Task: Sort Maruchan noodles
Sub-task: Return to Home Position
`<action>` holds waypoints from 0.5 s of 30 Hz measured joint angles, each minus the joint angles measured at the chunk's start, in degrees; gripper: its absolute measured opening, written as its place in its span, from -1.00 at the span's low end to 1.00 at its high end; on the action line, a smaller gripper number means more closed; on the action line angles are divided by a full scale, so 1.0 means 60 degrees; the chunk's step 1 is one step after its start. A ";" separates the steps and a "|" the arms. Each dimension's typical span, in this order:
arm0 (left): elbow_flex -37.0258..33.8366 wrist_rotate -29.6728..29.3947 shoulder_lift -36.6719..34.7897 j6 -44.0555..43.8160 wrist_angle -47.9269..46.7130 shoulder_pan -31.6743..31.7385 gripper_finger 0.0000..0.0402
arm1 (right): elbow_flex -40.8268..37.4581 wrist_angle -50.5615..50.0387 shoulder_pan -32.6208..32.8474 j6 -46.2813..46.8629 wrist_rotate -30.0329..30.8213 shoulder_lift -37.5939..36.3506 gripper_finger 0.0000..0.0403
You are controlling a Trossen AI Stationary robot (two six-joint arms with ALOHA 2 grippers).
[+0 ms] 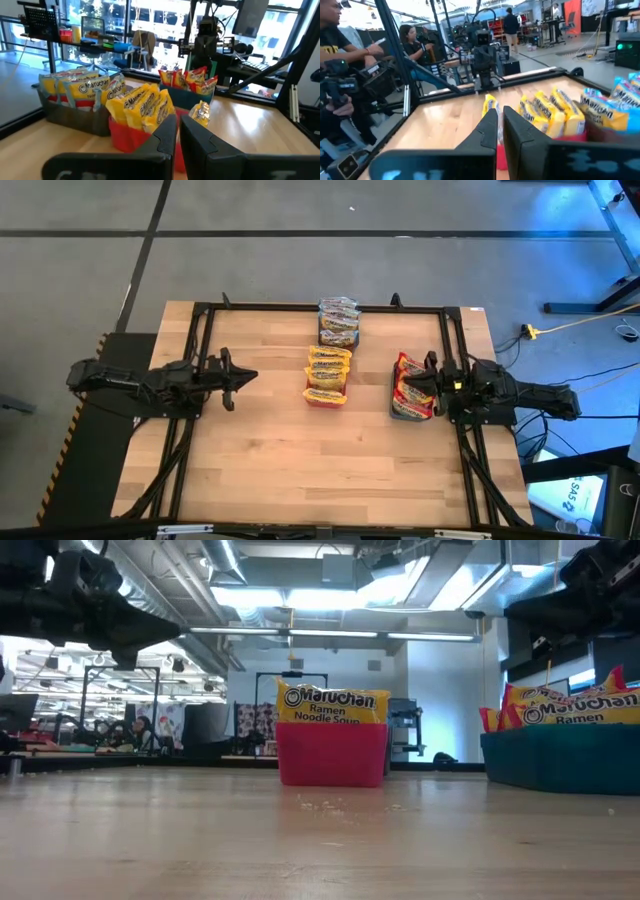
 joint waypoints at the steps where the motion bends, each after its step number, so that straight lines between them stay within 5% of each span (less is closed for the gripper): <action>1: 0.0000 0.0000 -0.0164 0.0000 -0.0211 0.0000 -0.92 | -0.0067 0.0032 -0.0001 0.0016 0.0000 0.0000 -1.00; 15: -0.0004 -0.0222 -0.1489 0.0805 -0.1866 0.0007 -0.92 | -0.0588 0.0340 -0.0004 -0.0069 0.0900 0.0004 -1.00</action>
